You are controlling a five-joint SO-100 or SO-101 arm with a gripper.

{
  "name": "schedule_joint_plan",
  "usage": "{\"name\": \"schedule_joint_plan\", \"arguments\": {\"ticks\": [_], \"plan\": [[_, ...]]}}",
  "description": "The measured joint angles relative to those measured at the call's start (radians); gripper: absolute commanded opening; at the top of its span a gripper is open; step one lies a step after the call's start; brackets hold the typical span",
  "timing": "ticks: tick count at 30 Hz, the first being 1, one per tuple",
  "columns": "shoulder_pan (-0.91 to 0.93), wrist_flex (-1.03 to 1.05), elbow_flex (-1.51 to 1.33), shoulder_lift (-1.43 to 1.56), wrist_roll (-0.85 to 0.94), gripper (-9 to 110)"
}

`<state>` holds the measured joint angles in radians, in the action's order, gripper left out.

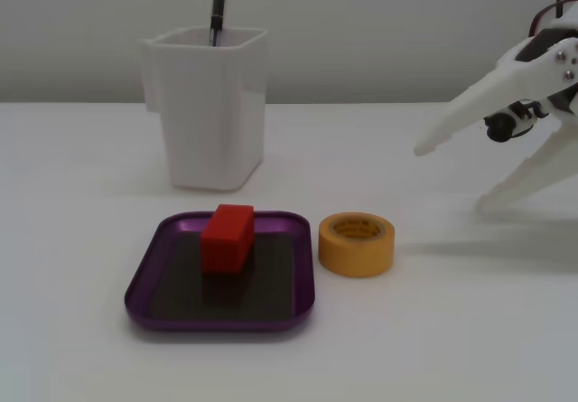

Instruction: Pick up the red cube and place it in the box.

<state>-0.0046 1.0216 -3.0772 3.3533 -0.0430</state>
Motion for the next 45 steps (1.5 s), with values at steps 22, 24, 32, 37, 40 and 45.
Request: {"name": "schedule_joint_plan", "arguments": {"ticks": [22, 24, 32, 37, 40, 45], "plan": [[0.000, 0.000, -0.009, 0.000, 0.003, 2], [0.000, 0.000, -0.009, 0.000, 0.003, 2], [0.000, 0.000, -0.009, 0.000, 0.003, 2], [0.000, 0.000, -0.009, 0.000, 0.003, 2], [0.000, 0.000, -0.009, 0.000, 0.003, 2], [0.000, 0.000, -0.009, 0.000, 0.003, 2]]}}
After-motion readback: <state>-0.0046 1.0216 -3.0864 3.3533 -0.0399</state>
